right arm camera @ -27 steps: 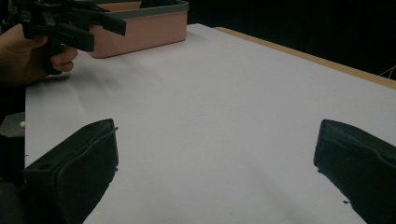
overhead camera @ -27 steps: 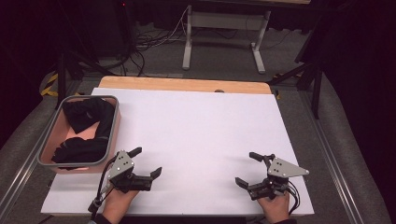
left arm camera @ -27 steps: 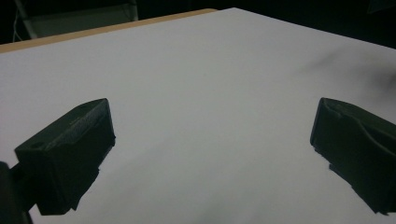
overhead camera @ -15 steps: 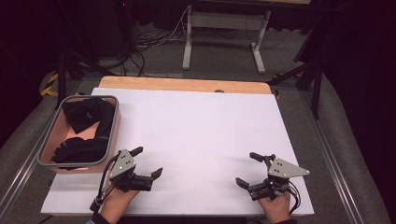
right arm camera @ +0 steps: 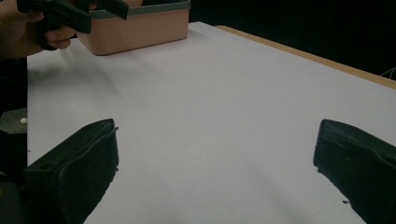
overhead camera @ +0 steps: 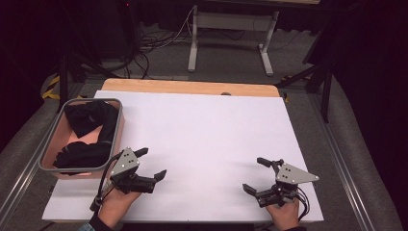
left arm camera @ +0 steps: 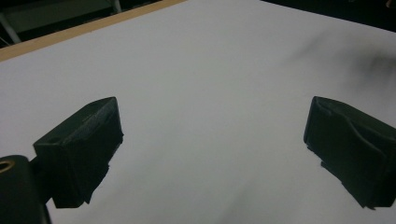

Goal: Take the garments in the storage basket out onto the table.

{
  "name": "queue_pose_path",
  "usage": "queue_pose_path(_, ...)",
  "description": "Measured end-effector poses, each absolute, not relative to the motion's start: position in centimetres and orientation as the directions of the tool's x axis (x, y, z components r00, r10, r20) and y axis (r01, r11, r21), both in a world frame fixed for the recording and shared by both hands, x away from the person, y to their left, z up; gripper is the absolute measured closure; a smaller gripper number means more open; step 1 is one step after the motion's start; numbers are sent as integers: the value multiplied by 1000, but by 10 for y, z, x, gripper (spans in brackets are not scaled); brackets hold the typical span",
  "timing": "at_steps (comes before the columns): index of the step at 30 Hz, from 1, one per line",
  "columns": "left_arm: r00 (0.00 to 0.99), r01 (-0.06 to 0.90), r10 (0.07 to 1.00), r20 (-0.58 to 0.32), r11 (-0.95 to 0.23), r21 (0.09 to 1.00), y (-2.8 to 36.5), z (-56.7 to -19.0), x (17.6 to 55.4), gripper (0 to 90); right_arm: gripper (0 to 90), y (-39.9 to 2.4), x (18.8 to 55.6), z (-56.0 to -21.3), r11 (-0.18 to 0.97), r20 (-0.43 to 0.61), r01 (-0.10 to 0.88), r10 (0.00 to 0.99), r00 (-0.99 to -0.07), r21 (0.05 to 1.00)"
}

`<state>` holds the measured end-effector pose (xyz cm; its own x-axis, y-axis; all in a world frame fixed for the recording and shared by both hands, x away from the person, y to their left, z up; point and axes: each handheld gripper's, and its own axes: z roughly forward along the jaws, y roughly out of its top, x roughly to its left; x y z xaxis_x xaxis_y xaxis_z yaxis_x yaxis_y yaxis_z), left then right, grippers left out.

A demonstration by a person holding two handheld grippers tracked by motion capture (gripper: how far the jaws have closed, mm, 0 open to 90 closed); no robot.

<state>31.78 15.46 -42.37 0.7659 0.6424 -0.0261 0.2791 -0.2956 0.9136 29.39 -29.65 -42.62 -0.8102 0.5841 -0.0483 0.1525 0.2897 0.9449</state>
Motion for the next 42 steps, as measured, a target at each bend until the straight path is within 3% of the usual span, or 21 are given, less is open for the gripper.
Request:
queue_pose_path(12, 781, 323, 622, -51, -333, 886, 163, -398, 328, 69, 9, -293, 293, -426, 316, -68, 144, 573, -816, 938)
queue_pose_path(28, 778, 324, 628, 16, -423, 846, 169, -372, 341, 84, 12, -293, 293, -427, 325, -70, 146, 568, -820, 934)
queue_pose_path(42, 765, 378, 643, -46, -389, 840, 183, -359, 358, 72, 15, -293, 294, -427, 328, -65, 152, 565, -823, 932)
